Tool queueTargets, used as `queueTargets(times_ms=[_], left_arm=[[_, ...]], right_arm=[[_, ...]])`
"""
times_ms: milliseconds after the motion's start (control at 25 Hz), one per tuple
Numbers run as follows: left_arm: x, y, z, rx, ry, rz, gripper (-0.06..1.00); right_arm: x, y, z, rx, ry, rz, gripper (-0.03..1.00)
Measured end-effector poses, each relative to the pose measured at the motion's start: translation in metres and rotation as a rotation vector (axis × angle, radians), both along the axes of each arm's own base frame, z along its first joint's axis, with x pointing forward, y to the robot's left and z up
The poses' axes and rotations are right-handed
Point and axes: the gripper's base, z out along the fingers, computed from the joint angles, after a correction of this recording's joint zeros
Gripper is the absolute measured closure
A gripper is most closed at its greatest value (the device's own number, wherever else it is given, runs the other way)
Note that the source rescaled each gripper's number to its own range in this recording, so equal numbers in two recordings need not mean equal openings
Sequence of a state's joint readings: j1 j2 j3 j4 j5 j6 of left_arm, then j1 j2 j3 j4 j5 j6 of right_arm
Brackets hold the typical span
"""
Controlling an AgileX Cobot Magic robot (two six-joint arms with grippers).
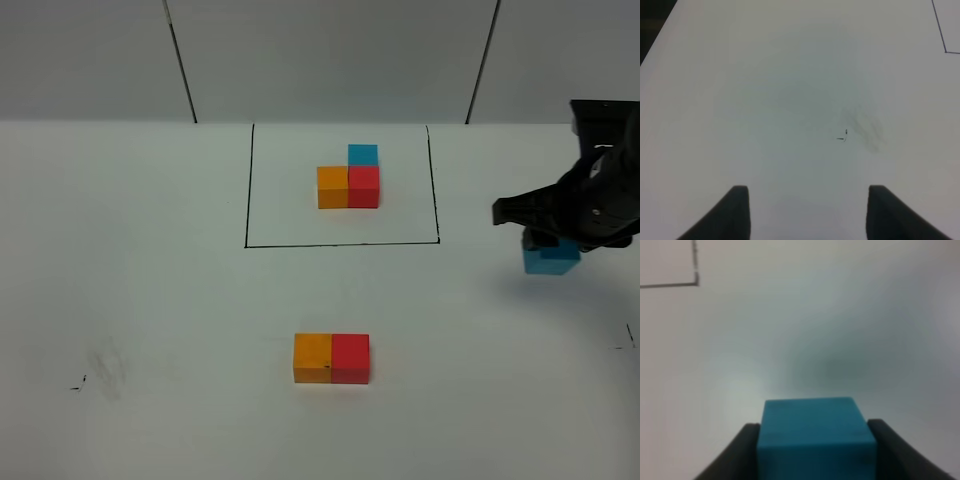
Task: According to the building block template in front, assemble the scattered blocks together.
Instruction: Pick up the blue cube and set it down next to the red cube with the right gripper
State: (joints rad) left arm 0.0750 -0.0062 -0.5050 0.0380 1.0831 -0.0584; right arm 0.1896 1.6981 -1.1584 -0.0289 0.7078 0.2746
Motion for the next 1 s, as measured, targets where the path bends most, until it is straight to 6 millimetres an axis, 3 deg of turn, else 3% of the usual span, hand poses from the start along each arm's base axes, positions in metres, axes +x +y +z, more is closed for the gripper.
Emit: queueTargets(times_ms=[280,480,680,1000], left_arm=[[0.000,0.000,0.000,0.000,0.000,0.000,0.77],[0.000,0.000,0.000,0.000,0.000,0.000,0.77],[0.000,0.000,0.000,0.000,0.000,0.000,0.77],[0.000,0.000,0.000,0.000,0.000,0.000,0.77]], right_arm=[[0.011,0.056,0.011,0.047,0.035,-0.061,0.67],[0.024,0.093,-0.002,-0.026,0.113,-0.119,0.67],[0.025,0.127,-0.013,-0.038,0.074,-0.053,0.67],[0.022,0.147,-0.027,-0.017,0.071,-0.071,0.67]])
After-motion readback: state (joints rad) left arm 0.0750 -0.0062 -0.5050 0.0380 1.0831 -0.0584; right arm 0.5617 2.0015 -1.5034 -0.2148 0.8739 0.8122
